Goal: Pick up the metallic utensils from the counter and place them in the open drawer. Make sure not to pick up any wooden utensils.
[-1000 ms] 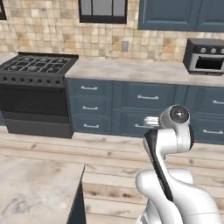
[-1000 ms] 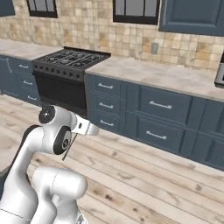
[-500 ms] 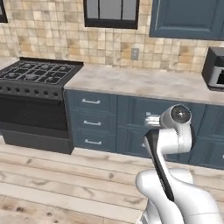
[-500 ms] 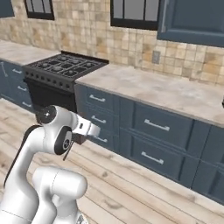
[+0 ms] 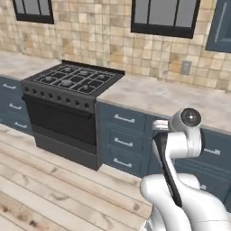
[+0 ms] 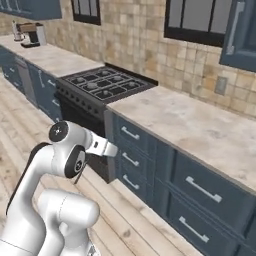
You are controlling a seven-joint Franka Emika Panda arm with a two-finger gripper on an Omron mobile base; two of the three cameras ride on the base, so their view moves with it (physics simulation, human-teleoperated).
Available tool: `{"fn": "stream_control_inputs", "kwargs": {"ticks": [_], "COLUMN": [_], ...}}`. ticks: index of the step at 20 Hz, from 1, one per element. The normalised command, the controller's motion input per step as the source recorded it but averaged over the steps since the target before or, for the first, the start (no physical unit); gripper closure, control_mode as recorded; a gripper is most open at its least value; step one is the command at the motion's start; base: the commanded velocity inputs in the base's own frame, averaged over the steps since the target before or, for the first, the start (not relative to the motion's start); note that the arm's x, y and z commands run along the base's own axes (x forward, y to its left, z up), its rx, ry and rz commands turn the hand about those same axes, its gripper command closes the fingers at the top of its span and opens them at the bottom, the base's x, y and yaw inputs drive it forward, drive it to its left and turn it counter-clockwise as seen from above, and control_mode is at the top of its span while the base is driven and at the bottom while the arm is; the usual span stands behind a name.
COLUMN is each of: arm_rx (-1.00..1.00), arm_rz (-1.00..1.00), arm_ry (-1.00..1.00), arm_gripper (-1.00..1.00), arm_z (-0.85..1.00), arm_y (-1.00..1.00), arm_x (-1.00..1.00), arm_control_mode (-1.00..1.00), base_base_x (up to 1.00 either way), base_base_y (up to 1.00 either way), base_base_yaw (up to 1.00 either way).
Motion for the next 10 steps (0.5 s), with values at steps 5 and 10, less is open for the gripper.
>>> {"fn": "stream_control_inputs", "kwargs": {"ticks": [5, 10], "arm_rx": [0.00, 0.00], "arm_rz": [0.00, 0.00], "arm_ry": [0.00, 0.00], "arm_gripper": [1.00, 1.00], "arm_z": [0.00, 0.00], "arm_y": [0.00, 0.00], "arm_x": [0.00, 0.00], "arm_control_mode": [1.00, 1.00], "base_base_x": [1.00, 1.00], "base_base_y": [-0.03, -0.01], "base_base_yaw": [0.61, 0.62]}}
